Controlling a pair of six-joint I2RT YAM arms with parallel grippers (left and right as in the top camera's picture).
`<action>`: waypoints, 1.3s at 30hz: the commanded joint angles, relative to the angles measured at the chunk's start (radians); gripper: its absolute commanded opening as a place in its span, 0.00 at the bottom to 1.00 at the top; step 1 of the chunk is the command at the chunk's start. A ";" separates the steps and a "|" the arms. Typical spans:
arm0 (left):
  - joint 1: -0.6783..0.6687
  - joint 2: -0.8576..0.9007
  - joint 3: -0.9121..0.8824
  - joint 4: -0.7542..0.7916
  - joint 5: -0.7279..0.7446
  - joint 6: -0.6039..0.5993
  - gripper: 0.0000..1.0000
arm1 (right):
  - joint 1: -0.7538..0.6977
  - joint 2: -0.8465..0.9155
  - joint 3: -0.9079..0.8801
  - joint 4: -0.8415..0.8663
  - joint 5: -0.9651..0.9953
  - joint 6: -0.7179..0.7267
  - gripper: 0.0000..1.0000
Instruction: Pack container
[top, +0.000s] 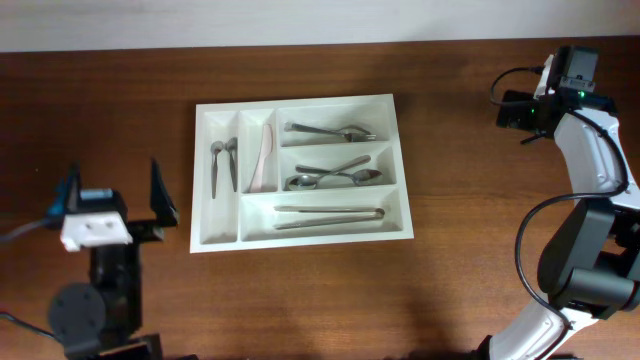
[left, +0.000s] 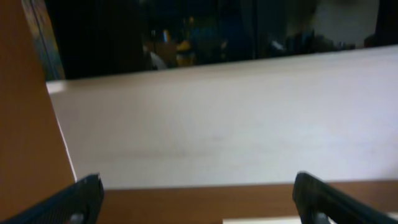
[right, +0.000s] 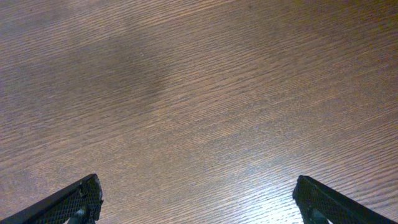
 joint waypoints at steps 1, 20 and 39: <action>-0.002 -0.081 -0.078 0.036 0.003 -0.028 0.99 | 0.001 0.003 0.016 0.000 0.012 0.000 0.99; -0.038 -0.418 -0.305 0.055 -0.203 -0.027 0.99 | 0.000 0.003 0.016 0.000 0.012 0.000 0.99; -0.072 -0.483 -0.519 0.056 -0.232 -0.024 0.99 | 0.000 0.003 0.016 0.000 0.012 0.000 0.99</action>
